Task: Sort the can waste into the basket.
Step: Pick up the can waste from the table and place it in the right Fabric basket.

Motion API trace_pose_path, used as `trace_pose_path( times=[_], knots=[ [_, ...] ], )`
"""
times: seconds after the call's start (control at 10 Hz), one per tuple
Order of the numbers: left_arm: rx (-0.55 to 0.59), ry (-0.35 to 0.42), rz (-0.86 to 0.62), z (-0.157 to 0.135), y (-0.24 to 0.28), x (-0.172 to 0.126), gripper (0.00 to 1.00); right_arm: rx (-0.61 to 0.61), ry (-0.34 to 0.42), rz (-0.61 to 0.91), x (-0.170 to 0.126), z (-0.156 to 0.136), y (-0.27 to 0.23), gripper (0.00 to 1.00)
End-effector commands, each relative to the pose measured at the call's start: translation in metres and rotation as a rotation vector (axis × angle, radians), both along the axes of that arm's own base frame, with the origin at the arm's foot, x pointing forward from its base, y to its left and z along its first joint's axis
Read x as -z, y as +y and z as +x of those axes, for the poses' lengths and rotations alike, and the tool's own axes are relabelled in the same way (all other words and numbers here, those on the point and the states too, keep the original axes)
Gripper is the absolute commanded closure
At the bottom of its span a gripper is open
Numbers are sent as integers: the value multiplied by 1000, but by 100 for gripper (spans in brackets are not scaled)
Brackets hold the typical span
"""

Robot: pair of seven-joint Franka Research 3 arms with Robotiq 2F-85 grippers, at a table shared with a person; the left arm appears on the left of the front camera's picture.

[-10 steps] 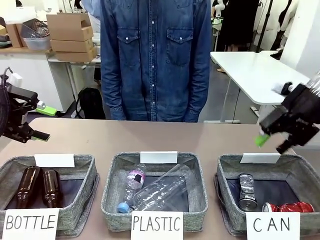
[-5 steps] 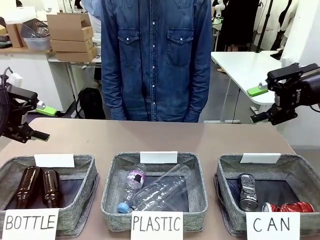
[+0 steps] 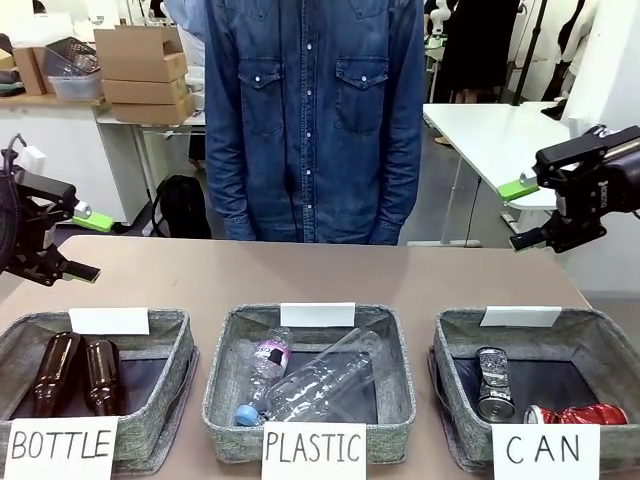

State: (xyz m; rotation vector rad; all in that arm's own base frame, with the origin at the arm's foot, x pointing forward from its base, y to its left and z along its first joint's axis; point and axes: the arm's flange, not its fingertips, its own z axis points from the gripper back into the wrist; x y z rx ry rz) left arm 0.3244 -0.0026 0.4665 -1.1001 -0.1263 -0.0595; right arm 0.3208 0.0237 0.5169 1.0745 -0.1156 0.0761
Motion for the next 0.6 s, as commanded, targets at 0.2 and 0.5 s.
trace_pose_path(
  times=[0.2, 0.5],
  knots=[
    [3, 13, 1, -3, 2, -1, 0, -10, -2, -4, -3, 0, -1, 0],
    [3, 13, 1, -3, 2, -1, 0, -10, -2, -4, -3, 0, -1, 0]
  ],
)
